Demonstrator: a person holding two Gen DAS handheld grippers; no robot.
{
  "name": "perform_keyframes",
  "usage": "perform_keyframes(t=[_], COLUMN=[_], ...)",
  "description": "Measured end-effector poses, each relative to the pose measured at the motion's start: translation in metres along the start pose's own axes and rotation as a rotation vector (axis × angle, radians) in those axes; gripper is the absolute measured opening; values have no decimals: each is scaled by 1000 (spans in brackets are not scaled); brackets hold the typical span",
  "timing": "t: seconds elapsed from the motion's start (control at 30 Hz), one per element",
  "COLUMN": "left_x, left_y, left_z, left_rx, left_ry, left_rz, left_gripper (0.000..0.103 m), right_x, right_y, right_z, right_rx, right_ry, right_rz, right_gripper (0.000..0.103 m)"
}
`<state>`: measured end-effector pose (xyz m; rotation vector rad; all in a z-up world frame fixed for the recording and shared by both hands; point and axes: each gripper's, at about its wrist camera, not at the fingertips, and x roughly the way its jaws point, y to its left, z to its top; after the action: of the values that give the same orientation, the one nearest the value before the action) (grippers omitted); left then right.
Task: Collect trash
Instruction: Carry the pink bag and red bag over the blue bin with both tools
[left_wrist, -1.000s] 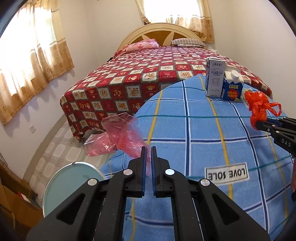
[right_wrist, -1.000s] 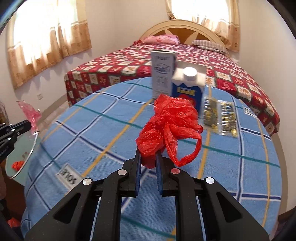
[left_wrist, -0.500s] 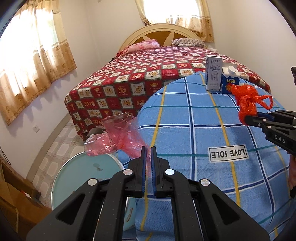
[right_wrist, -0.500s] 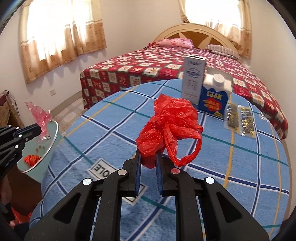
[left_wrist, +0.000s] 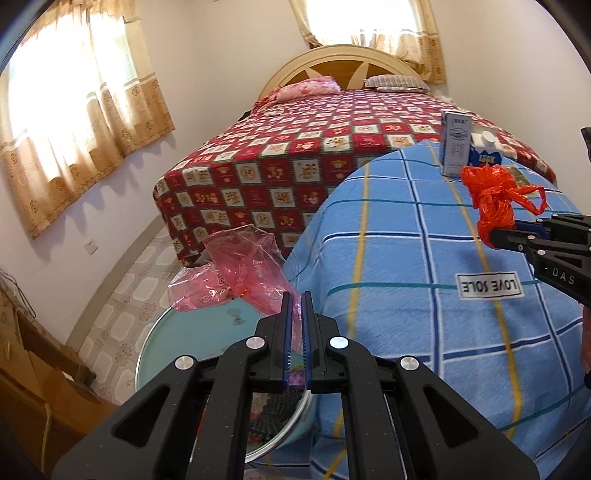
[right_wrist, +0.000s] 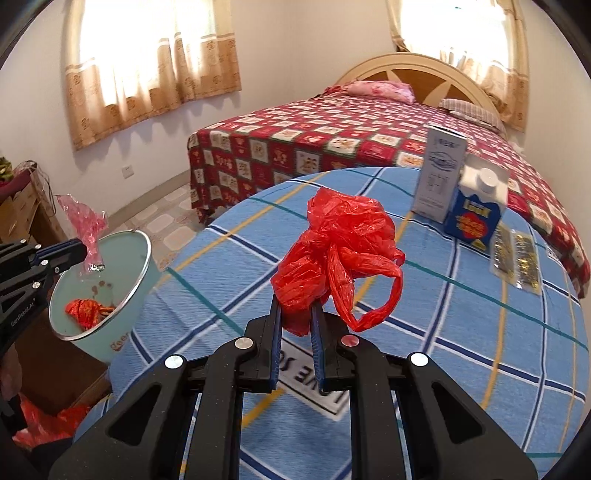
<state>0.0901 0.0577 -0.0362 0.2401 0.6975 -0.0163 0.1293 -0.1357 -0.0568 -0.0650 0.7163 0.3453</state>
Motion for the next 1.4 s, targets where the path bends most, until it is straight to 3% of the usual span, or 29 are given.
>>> perform_keyframes(t=[1.4], left_x=[-14], left_y=[91], left_z=[-44], left_rx=[-58], left_ry=[51], left_rz=[140], left_gripper=[5], right_x=[27], right_y=[111], right_z=[23], right_rx=[-177], right_ry=[27], right_rz=[136], right_gripper=[15])
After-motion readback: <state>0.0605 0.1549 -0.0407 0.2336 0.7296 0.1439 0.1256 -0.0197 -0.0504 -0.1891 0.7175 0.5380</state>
